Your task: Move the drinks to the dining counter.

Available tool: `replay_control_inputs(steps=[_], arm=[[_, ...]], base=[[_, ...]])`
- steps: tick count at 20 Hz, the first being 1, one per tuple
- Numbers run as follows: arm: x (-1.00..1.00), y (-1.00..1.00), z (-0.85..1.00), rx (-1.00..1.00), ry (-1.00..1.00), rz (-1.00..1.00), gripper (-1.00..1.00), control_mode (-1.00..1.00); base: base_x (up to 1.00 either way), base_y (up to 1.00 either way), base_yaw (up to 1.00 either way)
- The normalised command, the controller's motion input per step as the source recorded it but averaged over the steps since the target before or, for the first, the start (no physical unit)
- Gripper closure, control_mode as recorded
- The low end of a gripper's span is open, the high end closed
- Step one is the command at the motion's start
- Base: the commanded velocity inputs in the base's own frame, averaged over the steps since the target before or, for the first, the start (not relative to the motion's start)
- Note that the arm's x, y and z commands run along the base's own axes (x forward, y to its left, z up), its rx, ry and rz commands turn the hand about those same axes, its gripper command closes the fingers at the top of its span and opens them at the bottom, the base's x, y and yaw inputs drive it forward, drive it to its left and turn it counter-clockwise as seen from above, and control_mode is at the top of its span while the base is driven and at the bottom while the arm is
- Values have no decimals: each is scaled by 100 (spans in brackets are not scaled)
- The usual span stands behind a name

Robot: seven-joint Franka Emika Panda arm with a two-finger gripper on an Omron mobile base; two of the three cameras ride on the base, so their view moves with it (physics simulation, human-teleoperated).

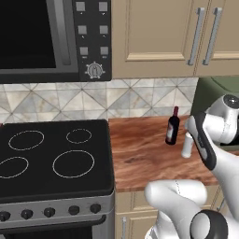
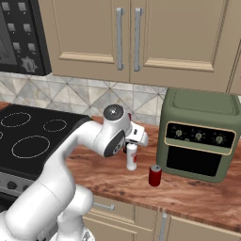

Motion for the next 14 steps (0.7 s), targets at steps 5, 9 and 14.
replay_control_inputs(steps=[5,9,14], arm=[[6,0,-13,0,-1,0,-100,-100],[9,0,-21,0,-5,0,-100,-100],[16,0,-14,0,-6,0,-100,-100]], base=[[0,0,0],[0,0,0],[0,0,0]])
